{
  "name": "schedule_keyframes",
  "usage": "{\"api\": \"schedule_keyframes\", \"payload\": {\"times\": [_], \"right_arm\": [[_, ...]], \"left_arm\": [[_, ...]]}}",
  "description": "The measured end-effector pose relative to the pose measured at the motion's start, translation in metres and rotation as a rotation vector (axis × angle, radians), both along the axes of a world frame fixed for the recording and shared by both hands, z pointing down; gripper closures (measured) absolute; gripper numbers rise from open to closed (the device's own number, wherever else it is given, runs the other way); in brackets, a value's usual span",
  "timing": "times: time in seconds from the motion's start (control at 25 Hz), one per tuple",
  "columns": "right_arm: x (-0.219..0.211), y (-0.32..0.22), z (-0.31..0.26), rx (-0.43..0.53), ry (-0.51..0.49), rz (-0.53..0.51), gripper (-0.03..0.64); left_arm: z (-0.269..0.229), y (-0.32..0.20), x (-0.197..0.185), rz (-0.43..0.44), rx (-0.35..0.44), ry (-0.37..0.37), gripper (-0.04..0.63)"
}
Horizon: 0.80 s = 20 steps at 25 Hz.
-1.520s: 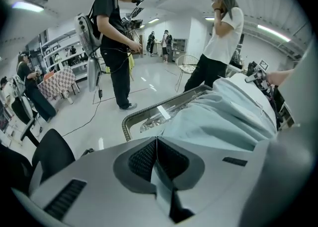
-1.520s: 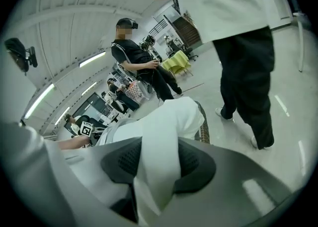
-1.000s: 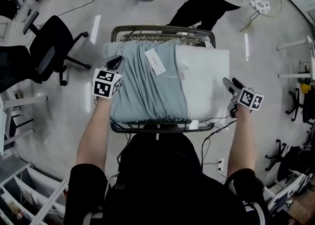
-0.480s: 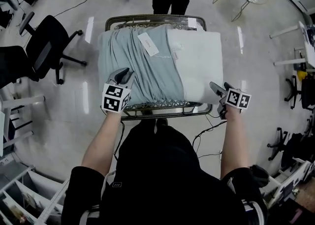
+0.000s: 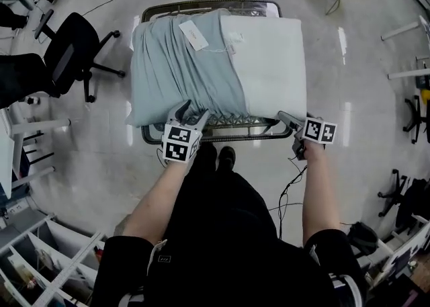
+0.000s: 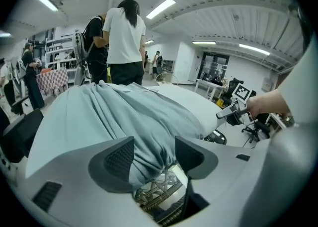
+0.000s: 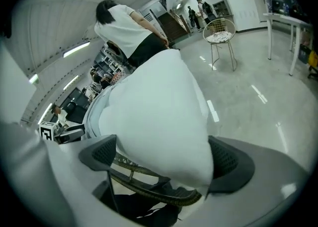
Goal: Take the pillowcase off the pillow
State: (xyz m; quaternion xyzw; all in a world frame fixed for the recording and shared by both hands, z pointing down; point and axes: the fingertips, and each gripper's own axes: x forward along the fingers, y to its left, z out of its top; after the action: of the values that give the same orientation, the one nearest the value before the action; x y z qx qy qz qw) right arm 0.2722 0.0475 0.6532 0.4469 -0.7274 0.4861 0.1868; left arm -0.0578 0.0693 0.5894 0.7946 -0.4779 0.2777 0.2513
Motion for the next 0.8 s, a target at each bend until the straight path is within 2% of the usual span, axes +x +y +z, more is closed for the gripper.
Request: {"api": "schedule_keyframes", "payload": {"times": [0.16,0.32,0.44,0.6,0.72,0.8], "right_arm": [[-0.030,-0.007,0.003,0.073,-0.012,-0.028,0.061],[-0.040,-0.012,-0.012,0.158,-0.032,0.009,0.236],[-0.039,-0.013,-0.029,0.197,-0.071,0.034,0.312],[-0.028,-0.017,-0.055,0.209,-0.136,0.046,0.353],[-0.017,-0.022,-0.071,0.204,-0.165,0.040,0.381],[-0.016,-0.026,-0.079,0.202,-0.172,0.020,0.393]], "left_arm": [[0.016,-0.011,0.007,-0.059,0.021,-0.121,0.330],[0.027,-0.022,0.001,-0.101,0.038,-0.178,0.333],[0.024,-0.022,-0.007,-0.088,0.026,-0.190,0.421],[0.013,-0.016,-0.010,-0.026,0.004,-0.156,0.523],[0.001,-0.013,-0.018,-0.003,0.000,-0.140,0.572],[-0.006,-0.011,-0.030,-0.010,0.001,-0.139,0.580]]}}
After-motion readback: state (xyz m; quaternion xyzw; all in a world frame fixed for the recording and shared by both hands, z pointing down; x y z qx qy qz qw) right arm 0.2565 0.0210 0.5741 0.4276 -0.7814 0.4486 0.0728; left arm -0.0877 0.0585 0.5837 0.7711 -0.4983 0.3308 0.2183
